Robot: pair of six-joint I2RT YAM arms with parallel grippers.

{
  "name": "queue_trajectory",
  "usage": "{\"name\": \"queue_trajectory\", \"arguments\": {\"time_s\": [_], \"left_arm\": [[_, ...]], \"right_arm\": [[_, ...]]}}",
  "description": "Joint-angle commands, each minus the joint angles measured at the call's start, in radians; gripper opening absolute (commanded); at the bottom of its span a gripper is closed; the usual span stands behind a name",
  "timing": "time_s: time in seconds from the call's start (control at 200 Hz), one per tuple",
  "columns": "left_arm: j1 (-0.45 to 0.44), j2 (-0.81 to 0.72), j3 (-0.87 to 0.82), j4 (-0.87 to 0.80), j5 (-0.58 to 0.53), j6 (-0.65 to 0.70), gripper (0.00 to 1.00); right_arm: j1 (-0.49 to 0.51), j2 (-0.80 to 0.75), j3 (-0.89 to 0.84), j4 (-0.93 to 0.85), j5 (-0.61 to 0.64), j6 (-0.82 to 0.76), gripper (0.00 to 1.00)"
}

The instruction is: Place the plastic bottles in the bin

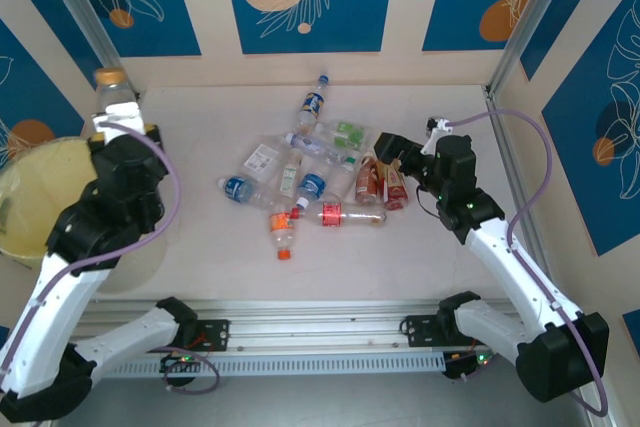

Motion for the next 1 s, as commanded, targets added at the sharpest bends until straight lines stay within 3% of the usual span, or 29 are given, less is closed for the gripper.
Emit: {"name": "queue_trajectory", "arguments": {"time_s": [0.0,0.11,0.255,0.57,0.75,0.995], "left_arm": [[0.056,-0.026,0.038,-0.163,-0.102,-0.07,0.28],[0.184,0.002,0.067,-0.297,-0.071,-0.179,0.22],[0.457,0.091,0.064,-0.318,0.252,-0.198,0.2],[0.921,0.163,-0.051,-0.254,0.621,-0.221,0.26],[1.053,0.186,-0.163,-0.189,0.803,-0.232,0.4],[1.069,0.245,-0.176,-0.105,0.945,-0.275,0.52]], "right_arm": [[-0.007,0.021,0.054,0.018,-0.051,-0.037,0.98],[-0.008,0.036,0.063,0.025,-0.078,-0.04,0.98],[-0.012,0.04,0.064,0.024,-0.093,-0.042,0.98],[-0.02,0.026,0.046,0.012,-0.076,-0.038,0.98],[-0.021,0.054,0.073,-0.014,-0.088,-0.038,0.97],[-0.024,0.058,0.061,-0.016,-0.067,-0.024,0.97]]}}
